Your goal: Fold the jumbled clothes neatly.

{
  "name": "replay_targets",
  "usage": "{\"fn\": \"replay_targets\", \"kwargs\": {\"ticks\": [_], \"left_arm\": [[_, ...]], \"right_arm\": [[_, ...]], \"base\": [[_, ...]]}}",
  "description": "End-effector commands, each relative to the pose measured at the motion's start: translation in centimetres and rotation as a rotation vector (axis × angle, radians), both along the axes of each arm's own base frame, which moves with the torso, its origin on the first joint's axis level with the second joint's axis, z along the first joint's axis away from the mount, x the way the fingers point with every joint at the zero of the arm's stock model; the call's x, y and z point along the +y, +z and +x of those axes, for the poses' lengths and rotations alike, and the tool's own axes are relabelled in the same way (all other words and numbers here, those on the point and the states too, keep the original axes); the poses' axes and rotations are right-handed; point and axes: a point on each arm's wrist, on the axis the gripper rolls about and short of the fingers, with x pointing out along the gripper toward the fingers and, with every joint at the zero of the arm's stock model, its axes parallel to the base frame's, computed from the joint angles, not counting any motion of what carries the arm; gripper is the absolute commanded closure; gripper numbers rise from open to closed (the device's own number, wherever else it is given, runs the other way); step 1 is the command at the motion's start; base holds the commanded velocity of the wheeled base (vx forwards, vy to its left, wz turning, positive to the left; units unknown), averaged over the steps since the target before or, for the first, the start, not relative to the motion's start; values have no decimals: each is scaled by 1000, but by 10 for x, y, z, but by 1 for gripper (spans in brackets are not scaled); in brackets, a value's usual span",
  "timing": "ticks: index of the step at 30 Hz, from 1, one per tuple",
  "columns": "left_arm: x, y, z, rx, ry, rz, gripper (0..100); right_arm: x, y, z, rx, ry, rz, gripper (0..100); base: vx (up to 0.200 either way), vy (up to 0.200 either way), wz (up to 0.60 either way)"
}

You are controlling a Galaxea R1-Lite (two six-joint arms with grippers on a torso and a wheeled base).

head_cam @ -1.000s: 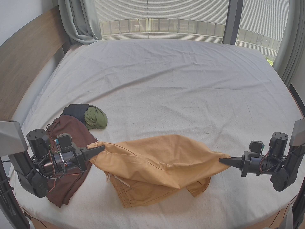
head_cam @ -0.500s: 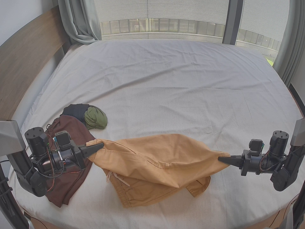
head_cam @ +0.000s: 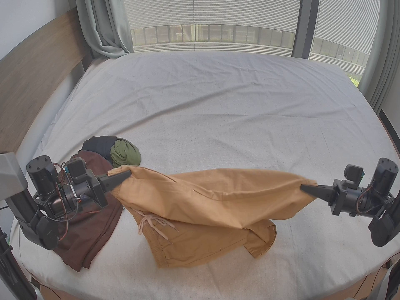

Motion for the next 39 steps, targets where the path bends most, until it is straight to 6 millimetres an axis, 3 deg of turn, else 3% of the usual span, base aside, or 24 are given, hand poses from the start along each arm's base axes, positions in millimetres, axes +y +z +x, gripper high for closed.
{"fn": "replay_targets", "kwargs": {"ticks": [1,10,15,39], "left_arm": [[6,17,8,-66,26,-17,100],[5,28,5,-72,24,-51,100],[1,45,-3,-44,29,-136,100],[2,49,-3,-57,50,-142,100]], "right_arm": [[-7,27,-13,-101,-29,15,100],[-10,30,-13,-107,-45,20,100],[-13,34,-10,-128,-58,21,100],[-27,51,4,-195,-202,38,100]], "base": [[0,0,0],[0,0,0],[0,0,0],[0,0,0]]}}
